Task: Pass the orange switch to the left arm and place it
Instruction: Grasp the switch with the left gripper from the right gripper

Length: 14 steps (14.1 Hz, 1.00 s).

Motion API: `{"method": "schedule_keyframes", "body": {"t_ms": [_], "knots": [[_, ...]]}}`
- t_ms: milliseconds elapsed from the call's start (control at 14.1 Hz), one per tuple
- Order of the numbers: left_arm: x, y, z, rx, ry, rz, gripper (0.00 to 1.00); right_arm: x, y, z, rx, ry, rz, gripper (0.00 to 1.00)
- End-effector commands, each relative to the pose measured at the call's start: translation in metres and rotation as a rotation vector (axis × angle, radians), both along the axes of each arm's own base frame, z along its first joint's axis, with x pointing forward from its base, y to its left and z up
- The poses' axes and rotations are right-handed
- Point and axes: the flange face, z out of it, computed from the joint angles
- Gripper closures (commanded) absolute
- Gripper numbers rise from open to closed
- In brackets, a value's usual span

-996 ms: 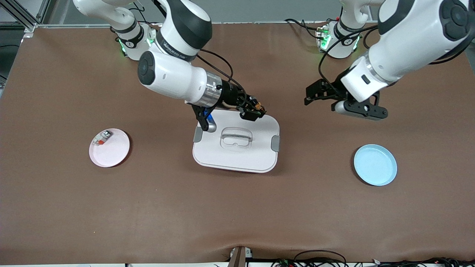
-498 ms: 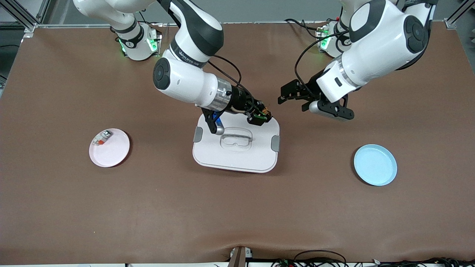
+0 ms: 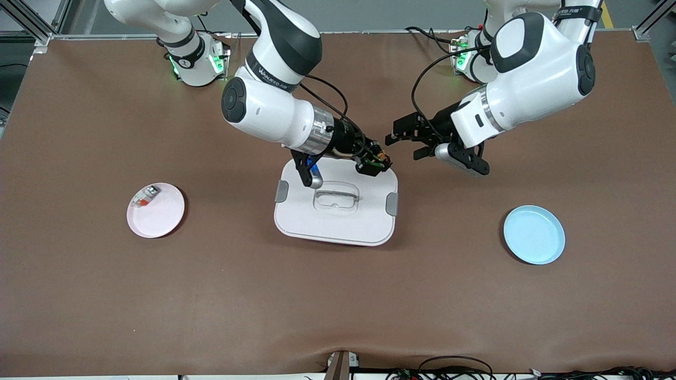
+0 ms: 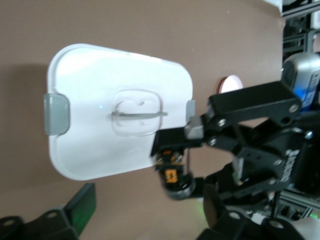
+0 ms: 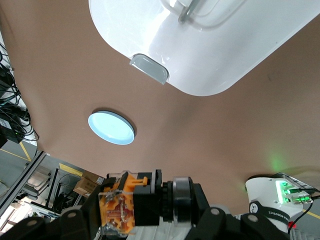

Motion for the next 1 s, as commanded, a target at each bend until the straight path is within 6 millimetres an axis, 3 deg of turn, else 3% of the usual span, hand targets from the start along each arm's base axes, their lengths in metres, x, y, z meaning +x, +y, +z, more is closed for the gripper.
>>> {"method": "schedule_keyframes", "body": {"t_ms": [0,142,356,640,854,925], "knots": [[-0.013,-0.007,-0.008,-0.015,-0.042,0.033,0.17,-0.002,0.008,0.008,0.026,0.007,-0.029,0.82],[-0.016,-0.015,-0.014,-0.032,-0.044,0.051,0.18,-0.004,0.011,0.008,0.027,0.006,-0.026,0.82],[-0.018,-0.021,-0.014,-0.066,-0.033,0.071,0.29,-0.004,0.012,0.009,0.029,0.003,-0.029,0.82],[-0.018,-0.021,-0.015,-0.067,-0.030,0.072,0.62,-0.005,0.013,0.009,0.029,0.002,-0.027,0.82],[-0.013,-0.018,-0.018,-0.084,-0.014,0.086,1.00,-0.005,0.013,0.009,0.030,0.003,-0.028,0.82],[-0.011,-0.018,-0.019,-0.086,-0.012,0.088,1.00,-0.004,0.012,0.009,0.030,0.003,-0.029,0.82]]}}
